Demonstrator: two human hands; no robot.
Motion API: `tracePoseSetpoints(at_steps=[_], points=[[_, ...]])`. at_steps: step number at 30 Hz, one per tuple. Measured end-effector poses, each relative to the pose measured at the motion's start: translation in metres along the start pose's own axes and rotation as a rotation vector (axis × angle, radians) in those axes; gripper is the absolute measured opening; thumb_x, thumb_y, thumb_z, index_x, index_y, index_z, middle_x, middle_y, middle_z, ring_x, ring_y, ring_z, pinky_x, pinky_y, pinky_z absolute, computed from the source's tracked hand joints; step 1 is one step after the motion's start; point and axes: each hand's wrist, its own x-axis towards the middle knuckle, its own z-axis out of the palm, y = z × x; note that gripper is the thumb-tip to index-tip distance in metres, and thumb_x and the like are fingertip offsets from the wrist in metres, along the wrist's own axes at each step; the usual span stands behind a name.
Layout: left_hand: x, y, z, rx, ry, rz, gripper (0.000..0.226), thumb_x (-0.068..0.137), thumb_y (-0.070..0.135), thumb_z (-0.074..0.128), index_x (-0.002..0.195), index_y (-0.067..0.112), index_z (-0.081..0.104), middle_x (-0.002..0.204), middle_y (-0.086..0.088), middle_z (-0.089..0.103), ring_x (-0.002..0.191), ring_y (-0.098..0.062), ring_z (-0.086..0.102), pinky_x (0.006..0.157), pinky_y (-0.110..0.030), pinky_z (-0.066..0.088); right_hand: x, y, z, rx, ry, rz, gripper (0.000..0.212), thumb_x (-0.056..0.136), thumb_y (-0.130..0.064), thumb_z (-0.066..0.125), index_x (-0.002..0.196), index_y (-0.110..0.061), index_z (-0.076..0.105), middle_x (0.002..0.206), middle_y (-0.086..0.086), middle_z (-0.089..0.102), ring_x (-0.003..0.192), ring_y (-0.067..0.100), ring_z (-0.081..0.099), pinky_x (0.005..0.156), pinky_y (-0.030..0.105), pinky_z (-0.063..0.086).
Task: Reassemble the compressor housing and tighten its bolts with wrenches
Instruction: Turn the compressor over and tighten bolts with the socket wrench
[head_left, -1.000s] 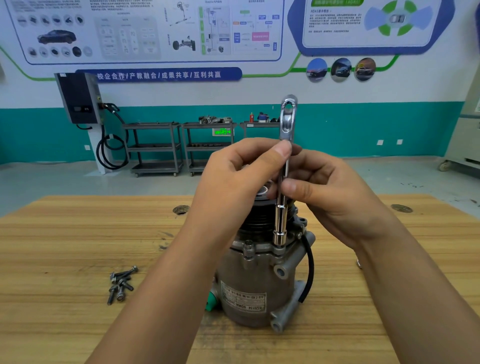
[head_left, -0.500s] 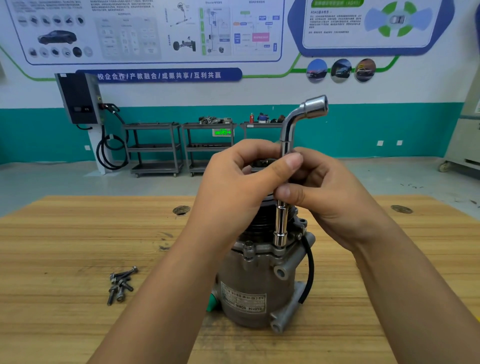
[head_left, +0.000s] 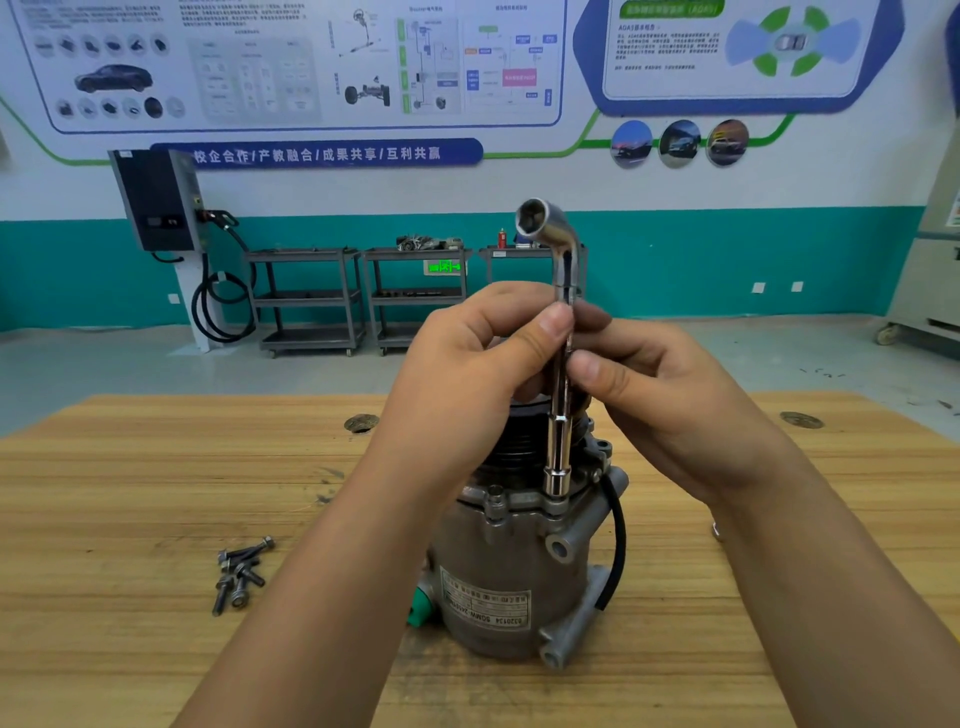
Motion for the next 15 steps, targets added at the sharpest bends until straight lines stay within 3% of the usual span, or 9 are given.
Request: tracePoseSetpoints(at_steps=[3, 8, 11, 13, 15], points=[[-0.0007, 0.0001, 0.0004, -0.04, -0.013, -0.011, 0.02, 0.092, 0.016, 0.049, 0.092, 0.013, 0.069, 0.094, -0.022, 0.063, 0.075, -0.017, 0.056, 0.059, -0.017, 0.046, 0.0, -0.0003, 0.0007, 0.01, 0.006, 0.003, 0.021, 0.081, -0.027, 0.065, 0.098, -0.021, 0.074, 0.089, 0.001, 0.074, 0.094, 0.015, 0.068, 0.082, 0.022, 0.051], [-0.0002, -0.0005, 0.0007, -0.058, -0.017, -0.004, 0.023, 0.093, 0.015, 0.047, 0.094, 0.014, 0.07, 0.105, -0.02, 0.064, 0.086, -0.027, 0.061, 0.059, -0.017, 0.047, 0.0013, 0.0009, 0.0014, 0.015, 0.026, 0.001, 0.023, 0.072, -0.027, 0.066, 0.094, -0.025, 0.075, 0.083, -0.003, 0.073, 0.081, 0.012, 0.069, 0.075, 0.021, 0.052], [0.0003, -0.0026, 0.0012, -0.063, -0.001, 0.003, 0.021, 0.094, 0.014, 0.048, 0.095, 0.011, 0.07, 0.106, -0.018, 0.065, 0.097, -0.036, 0.06, 0.069, -0.029, 0.053, 0.002, 0.0012, 0.0016, 0.011, 0.028, -0.016, 0.024, 0.071, -0.028, 0.074, 0.096, -0.029, 0.074, 0.084, -0.006, 0.072, 0.079, 0.009, 0.068, 0.072, 0.021, 0.052], [0.0004, -0.0026, 0.0012, -0.077, 0.009, -0.008, 0.021, 0.089, 0.019, 0.052, 0.097, 0.01, 0.07, 0.107, -0.017, 0.066, 0.101, -0.032, 0.062, 0.083, -0.039, 0.053, 0.002, 0.0011, 0.0019, 0.008, 0.021, -0.025, 0.03, 0.067, -0.037, 0.077, 0.096, -0.032, 0.074, 0.083, -0.008, 0.071, 0.079, 0.007, 0.067, 0.071, 0.02, 0.052], [0.0004, -0.0018, 0.0011, -0.069, 0.013, -0.008, 0.025, 0.083, 0.023, 0.053, 0.096, 0.012, 0.071, 0.107, -0.013, 0.067, 0.102, -0.023, 0.064, 0.09, -0.037, 0.053, 0.0019, 0.0012, 0.0025, 0.011, 0.02, -0.028, 0.036, 0.062, -0.042, 0.078, 0.097, -0.032, 0.073, 0.083, -0.008, 0.07, 0.08, 0.005, 0.065, 0.071, 0.018, 0.051]])
